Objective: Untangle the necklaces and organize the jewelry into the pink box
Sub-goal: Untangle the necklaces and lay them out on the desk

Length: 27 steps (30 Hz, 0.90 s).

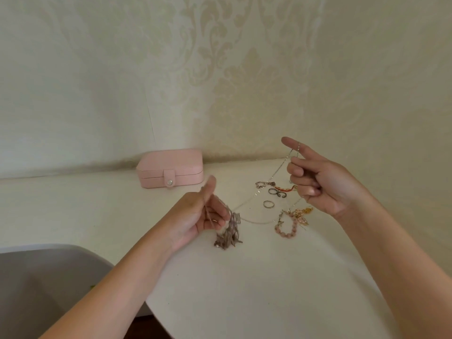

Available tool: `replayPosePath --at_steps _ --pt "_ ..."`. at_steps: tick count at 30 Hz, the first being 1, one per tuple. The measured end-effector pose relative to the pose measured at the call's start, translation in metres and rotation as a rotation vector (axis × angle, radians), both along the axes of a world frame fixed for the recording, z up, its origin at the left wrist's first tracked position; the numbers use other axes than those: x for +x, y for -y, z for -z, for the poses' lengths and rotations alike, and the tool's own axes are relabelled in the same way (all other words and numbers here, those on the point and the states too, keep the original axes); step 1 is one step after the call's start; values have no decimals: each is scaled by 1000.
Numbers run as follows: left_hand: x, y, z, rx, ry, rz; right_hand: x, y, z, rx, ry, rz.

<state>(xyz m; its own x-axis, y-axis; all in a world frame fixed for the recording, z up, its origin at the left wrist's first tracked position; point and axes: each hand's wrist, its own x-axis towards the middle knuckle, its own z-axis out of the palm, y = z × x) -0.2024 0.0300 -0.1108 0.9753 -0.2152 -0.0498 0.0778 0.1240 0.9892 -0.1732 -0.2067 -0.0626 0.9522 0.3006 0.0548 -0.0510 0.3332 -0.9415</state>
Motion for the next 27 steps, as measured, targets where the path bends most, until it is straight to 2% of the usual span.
replayPosePath --at_steps 4,6,10,14,17,24,27 --pt "3 -5 -3 -166 -15 -19 0 3 -2 82 15 27" --pt "5 -9 -2 -190 -8 17 2 8 -5 165 3 58" --pt "2 -7 3 37 78 171 2 15 -9 240 -16 103" --pt "-3 1 5 256 182 235 0 11 -6 164 0 61" --pt "-5 7 4 435 197 154 -5 6 -8 135 38 -38" --pt "7 6 21 666 326 -127 -16 6 -22 322 85 -95" --pt "20 -5 23 738 396 -186 -17 5 -22 328 122 -124"
